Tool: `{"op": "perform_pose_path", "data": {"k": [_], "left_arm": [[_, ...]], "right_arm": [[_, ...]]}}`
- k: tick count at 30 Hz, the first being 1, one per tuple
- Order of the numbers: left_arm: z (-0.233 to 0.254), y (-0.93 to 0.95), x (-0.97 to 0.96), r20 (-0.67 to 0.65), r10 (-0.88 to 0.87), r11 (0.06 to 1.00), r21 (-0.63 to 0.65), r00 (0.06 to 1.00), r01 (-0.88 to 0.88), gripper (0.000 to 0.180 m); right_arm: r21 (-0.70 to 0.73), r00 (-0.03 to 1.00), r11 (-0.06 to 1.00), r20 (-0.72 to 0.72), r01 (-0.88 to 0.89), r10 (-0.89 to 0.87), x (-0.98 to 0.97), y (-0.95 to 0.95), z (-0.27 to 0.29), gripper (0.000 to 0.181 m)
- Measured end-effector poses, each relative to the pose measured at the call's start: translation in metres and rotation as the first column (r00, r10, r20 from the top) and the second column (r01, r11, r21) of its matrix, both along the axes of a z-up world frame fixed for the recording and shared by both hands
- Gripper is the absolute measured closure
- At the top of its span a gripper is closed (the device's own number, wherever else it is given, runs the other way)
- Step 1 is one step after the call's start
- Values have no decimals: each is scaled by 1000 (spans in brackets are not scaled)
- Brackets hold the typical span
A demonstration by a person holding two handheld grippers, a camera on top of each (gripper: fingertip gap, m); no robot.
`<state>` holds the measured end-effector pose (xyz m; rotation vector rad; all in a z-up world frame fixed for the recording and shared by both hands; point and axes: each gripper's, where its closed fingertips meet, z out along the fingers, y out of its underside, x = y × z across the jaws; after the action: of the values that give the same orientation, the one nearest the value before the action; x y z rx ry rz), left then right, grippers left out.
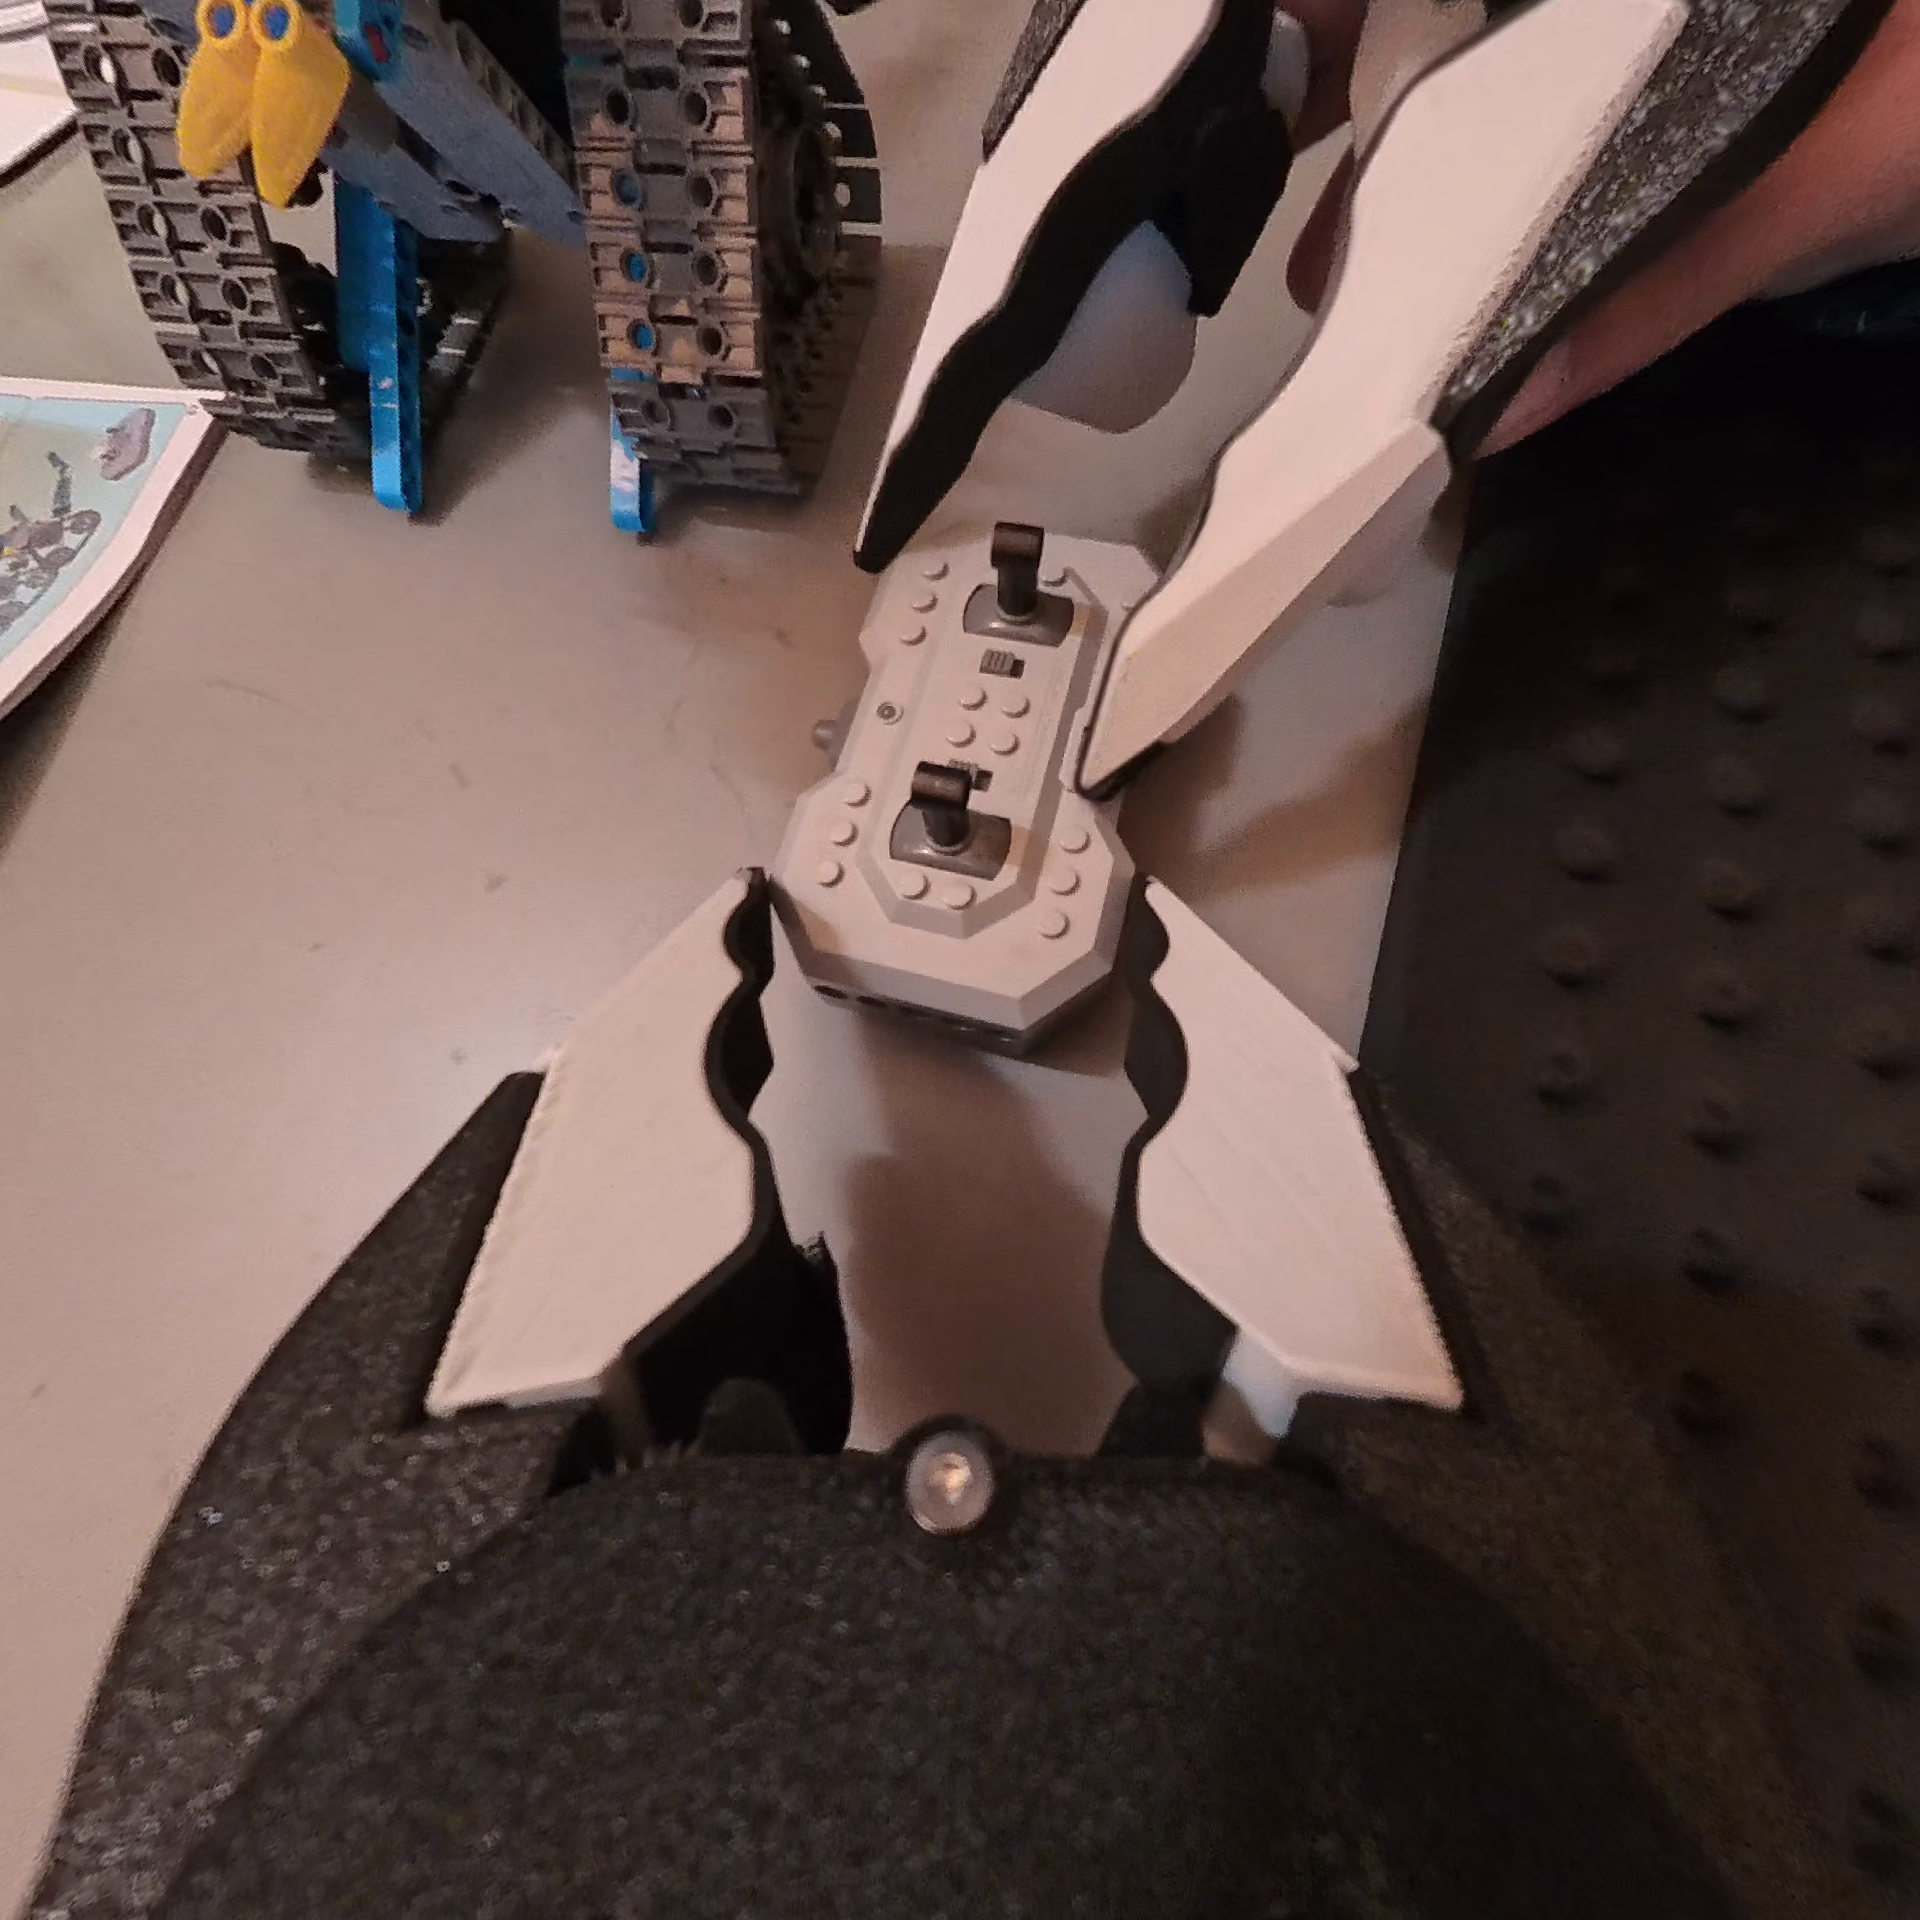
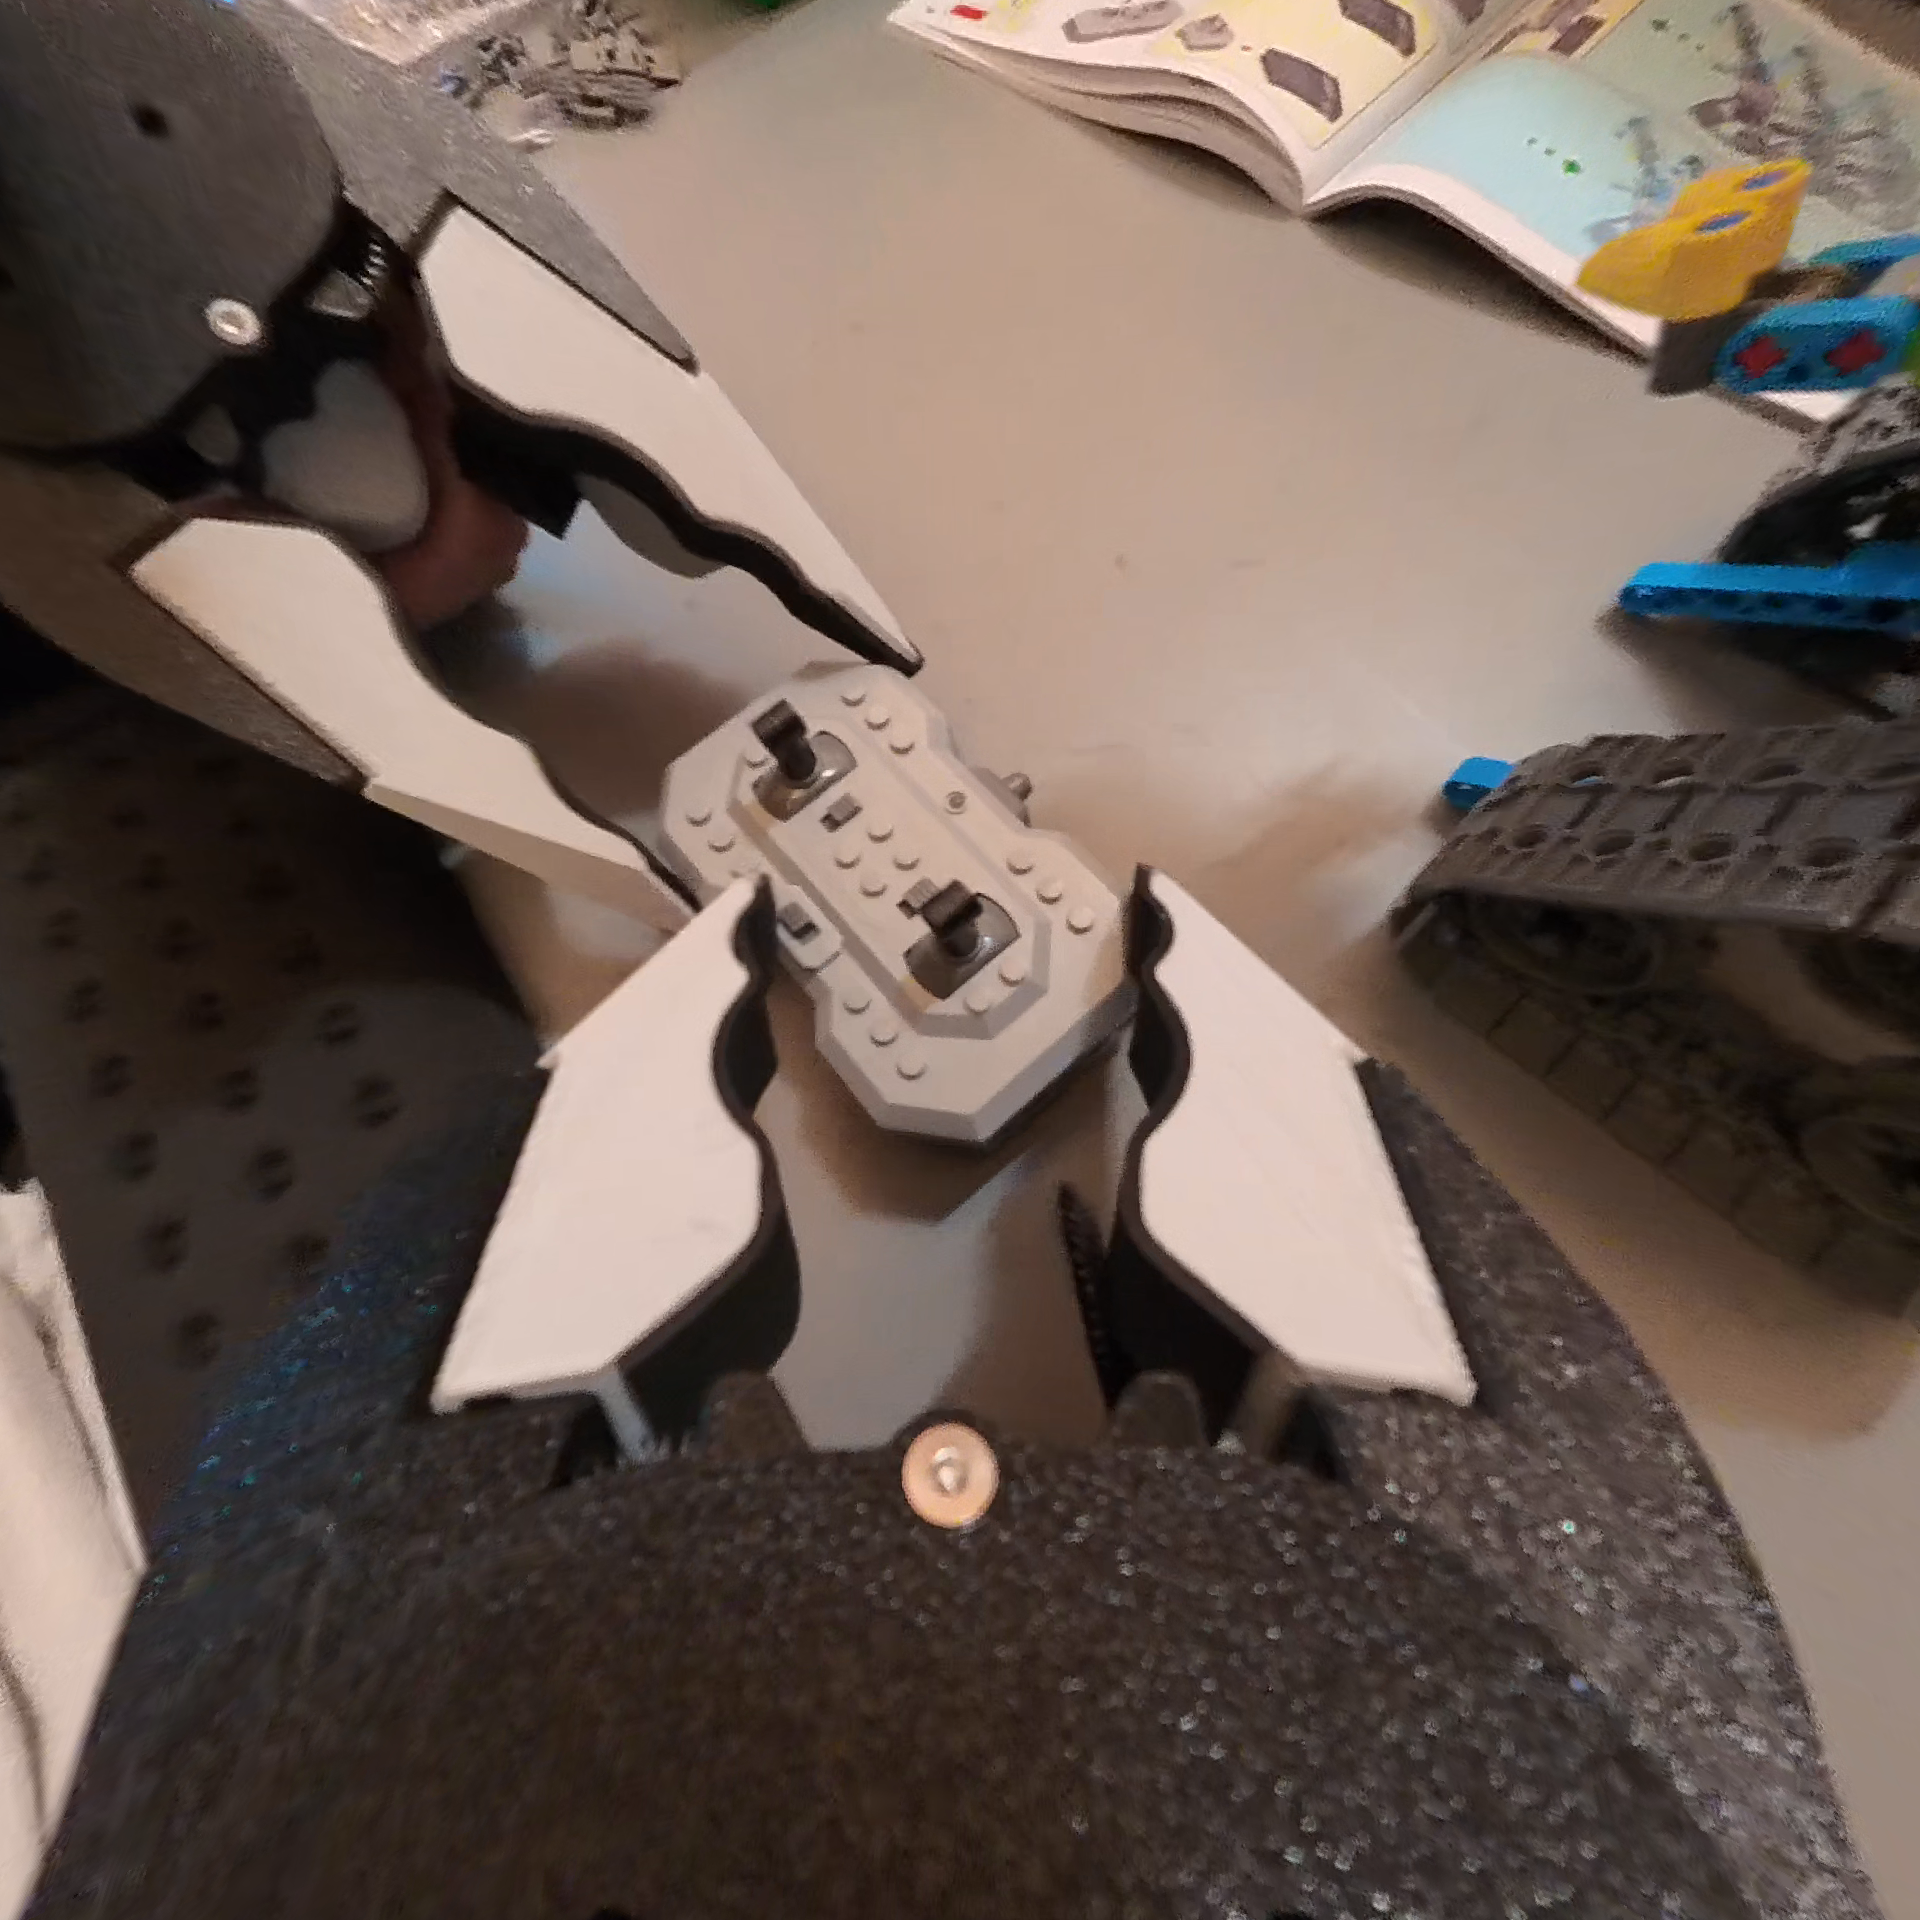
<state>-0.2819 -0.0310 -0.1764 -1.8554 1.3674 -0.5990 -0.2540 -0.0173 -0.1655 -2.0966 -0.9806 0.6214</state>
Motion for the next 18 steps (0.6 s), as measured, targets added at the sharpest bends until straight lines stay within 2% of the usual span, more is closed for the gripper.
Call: {"op": "perform_pose_path", "data": {"k": [11, 14, 16, 18], "left_arm": [[-1, -2, 1, 0, 3, 1000, -6, 1000, -3, 113], [0, -3, 0, -22, -4, 1000, -6, 1000, 4, 114], [1, -7, 0, -25, -17, 1000, -25, 1000, 16, 114], [2, -13, 1, -18, -33, 998, -62, 999, 32, 114]], "right_arm": [[-29, 998, 999, -52, -26, 25, 5, 0, 0, 124], [-24, 989, 997, -125, -76, 73, 3, -3, 7, 132], [-57, 963, 987, -236, -151, 134, 2, -9, 21, 115], [-64, 954, 970, -209, -232, 215, 9, -15, 17, 107]]}}
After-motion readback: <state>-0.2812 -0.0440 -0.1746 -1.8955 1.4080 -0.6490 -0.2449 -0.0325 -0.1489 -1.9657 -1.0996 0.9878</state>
